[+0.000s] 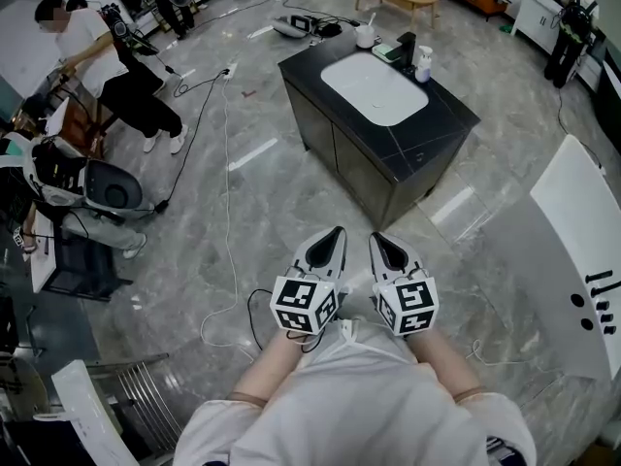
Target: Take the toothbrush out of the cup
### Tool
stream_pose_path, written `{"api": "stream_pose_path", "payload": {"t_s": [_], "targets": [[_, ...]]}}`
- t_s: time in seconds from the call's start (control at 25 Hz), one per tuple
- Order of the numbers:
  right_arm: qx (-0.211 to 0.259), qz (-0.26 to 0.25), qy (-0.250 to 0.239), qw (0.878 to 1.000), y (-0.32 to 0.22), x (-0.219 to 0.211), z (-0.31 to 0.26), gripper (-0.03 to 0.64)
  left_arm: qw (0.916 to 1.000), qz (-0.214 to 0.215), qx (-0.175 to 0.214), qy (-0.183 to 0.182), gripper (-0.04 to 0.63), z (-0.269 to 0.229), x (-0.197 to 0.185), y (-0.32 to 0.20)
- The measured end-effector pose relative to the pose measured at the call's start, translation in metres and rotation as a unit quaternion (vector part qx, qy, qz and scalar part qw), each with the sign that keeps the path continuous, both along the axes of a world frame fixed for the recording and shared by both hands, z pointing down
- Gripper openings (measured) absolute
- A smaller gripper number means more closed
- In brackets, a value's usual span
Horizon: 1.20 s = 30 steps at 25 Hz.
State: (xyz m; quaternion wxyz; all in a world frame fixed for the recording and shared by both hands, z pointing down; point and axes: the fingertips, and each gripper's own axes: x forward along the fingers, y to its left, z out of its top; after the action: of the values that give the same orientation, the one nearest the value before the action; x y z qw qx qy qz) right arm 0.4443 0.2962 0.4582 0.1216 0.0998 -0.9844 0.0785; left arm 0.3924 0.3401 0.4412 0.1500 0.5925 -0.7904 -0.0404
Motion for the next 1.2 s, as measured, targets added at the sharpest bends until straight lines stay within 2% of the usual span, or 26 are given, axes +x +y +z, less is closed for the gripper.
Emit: {"api": "stream_pose_path", "payload": {"t_s": [0.36, 0.64, 0.8, 1.2], "targets": [[-0.017, -0.003, 0.007, 1.0, -0.008, -0.011, 0.012, 0.026, 0.9998, -0.016, -0.008, 0.006, 0.02, 0.01, -0.013, 0.002], [-0.02, -0.001, 0.013, 1.0, -0.023, -0.05, 0.02, 0.026, 0.9998, -0.016, -0.005, 0.008, 0.02, 0.016, -0.053, -0.012], [-0.023, 0.002, 0.02, 1.0, -0.03, -0.088, 0.024, 0.026, 0.9997, -0.015, -0.008, 0.018, 0.02, 0.023, -0.093, -0.018], [-0.011, -0.001, 0.056, 0.998, -0.041, -0.223, 0.031, 0.026, 0.9988, -0.005, -0.002, 0.048, 0.02, 0.02, -0.239, -0.044]]}}
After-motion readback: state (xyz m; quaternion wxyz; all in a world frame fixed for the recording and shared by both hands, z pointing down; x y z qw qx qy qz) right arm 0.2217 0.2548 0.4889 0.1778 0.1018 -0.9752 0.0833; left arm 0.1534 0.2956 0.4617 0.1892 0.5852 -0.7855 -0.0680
